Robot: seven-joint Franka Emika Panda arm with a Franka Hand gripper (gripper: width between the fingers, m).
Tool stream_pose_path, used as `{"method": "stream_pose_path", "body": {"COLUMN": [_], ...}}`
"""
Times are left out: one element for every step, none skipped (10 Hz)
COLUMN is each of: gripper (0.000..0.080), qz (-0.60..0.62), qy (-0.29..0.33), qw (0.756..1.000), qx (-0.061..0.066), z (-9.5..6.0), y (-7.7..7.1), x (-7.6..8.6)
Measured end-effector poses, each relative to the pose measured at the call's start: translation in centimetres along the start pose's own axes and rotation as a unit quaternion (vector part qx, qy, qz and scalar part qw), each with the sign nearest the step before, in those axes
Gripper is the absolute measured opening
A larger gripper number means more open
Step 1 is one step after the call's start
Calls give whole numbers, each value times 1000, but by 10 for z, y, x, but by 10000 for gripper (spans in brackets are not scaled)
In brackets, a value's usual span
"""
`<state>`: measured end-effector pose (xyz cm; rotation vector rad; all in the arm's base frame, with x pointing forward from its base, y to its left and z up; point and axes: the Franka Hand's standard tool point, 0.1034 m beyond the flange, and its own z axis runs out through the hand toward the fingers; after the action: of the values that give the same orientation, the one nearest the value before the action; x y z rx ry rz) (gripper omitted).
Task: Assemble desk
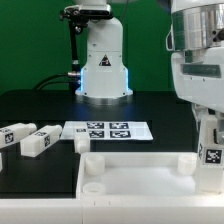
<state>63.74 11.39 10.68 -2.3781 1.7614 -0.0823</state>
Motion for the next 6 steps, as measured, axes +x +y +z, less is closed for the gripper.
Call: {"method": "stream_pose_path", "body": {"gripper": [612, 638, 646, 646, 646, 649], "qz": [-101, -179, -216, -252, -285, -327], "qy": [-5, -20, -19, -20, -21, -20], "qw": [995, 983, 976, 967, 958, 944], "qx": [-9, -31, -29, -29, -28, -29], "z": [-2, -5, -6, -5, -5, -5], "y": [-2, -1, -3, -2, -2, -2], "x": [-3, -11, -10, -9, -8, -7]}}
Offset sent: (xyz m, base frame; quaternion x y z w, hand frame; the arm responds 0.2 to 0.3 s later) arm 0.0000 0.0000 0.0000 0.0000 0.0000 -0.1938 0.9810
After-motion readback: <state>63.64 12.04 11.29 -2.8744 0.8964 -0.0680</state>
